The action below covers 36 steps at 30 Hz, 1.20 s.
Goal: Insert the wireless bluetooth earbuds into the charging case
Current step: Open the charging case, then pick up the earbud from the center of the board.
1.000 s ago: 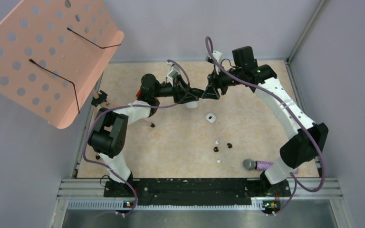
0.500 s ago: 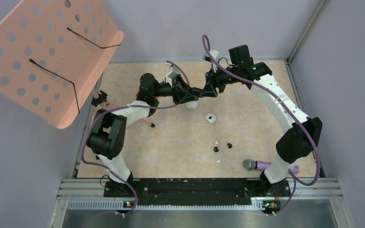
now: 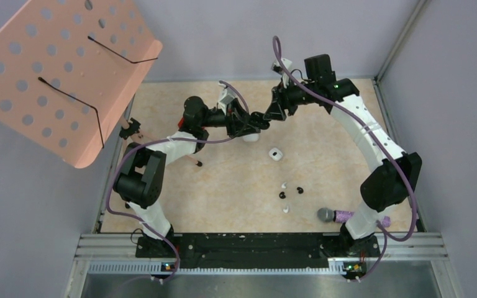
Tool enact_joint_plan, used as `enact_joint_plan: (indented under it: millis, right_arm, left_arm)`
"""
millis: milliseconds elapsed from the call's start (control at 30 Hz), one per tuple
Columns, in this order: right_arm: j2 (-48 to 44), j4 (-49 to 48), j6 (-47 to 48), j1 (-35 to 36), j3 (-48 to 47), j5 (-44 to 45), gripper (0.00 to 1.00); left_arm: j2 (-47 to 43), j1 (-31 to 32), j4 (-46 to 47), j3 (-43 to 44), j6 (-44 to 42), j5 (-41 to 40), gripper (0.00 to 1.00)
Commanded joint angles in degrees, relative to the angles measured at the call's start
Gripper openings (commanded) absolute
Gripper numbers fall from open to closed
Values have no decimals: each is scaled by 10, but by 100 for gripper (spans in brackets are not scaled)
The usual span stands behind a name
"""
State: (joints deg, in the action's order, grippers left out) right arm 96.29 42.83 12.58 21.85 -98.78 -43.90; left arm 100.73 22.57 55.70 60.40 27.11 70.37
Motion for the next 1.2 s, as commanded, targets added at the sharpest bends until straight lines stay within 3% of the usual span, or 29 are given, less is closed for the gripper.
enact_joint_plan:
  millis: [0, 233, 467, 767, 967, 1167]
  right_arm:
    - [-2, -18, -11, -5, -31, -26, 54]
    - [-46, 38, 5, -6, -68, -55, 57]
    - [-151, 57, 89, -16, 112, 43, 55]
    - [-213, 135, 278, -7, 320, 167, 27]
    - [-180, 103, 175, 4, 383, 245, 20]
    - [-146, 85, 45, 4, 399, 234, 18]
  left_arm:
    - [-17, 3, 23, -4, 8, -11, 0]
    - [-11, -8, -7, -12, 38, -84, 0]
    - [-12, -23, -21, -15, 61, -86, 0]
    - [-30, -49, -33, -31, 99, -109, 0]
    - [-36, -55, -42, -44, 101, -124, 0]
    - [-44, -63, -46, -53, 100, -129, 0]
